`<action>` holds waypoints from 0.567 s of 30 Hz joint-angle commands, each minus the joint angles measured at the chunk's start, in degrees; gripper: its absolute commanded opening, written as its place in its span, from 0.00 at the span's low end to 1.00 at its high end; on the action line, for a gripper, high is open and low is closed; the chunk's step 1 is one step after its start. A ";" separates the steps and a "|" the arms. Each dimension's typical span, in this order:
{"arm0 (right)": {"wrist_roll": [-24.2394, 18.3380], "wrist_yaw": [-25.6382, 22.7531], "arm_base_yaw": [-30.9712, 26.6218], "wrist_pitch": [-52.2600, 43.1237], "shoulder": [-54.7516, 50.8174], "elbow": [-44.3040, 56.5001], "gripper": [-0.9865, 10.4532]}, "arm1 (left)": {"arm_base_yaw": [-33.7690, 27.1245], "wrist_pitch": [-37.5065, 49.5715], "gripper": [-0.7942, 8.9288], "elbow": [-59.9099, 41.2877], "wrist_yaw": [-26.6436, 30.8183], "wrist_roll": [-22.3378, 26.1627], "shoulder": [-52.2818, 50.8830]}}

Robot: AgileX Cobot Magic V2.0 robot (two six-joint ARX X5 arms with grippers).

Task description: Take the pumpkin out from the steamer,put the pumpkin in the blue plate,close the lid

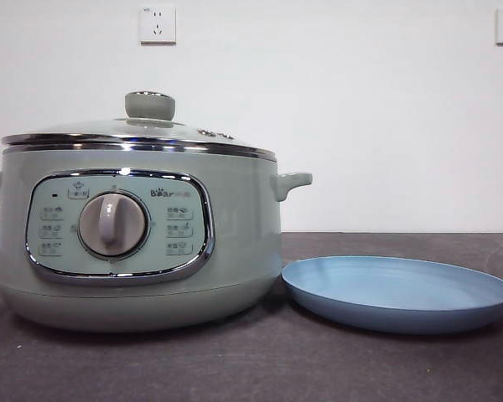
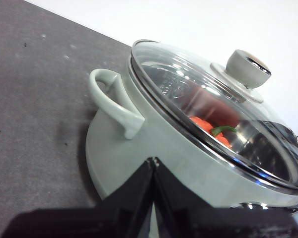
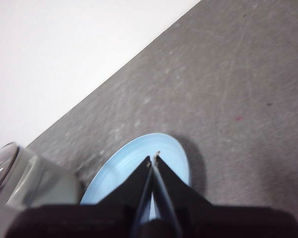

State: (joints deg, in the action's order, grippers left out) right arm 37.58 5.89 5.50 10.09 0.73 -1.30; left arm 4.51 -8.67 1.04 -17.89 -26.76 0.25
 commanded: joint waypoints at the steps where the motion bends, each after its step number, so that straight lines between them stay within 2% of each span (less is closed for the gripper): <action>1: 0.28 1.95 -0.11 -0.98 0.02 0.07 0.08 | -0.11 -0.44 0.08 0.04 0.28 -0.42 -0.13; 3: 0.26 3.28 -0.11 -0.87 0.04 -0.85 0.08 | -0.09 -1.88 0.08 1.36 1.68 -0.42 0.13; 9: -0.44 3.21 -0.11 2.14 1.46 -6.67 0.08 | -0.09 -3.93 0.08 7.28 5.66 1.40 2.95; 12: -2.43 3.17 -0.11 3.96 3.48 -10.43 0.08 | -0.09 -3.69 0.08 10.69 5.88 2.45 6.64; 17: -6.78 3.19 -0.11 5.62 9.09 -17.44 0.08 | -0.09 -3.80 0.07 17.49 5.55 7.08 15.61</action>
State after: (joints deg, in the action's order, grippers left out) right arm 33.43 9.04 5.50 15.99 8.88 -17.39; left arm 4.51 -12.80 17.32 -12.21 -22.74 14.26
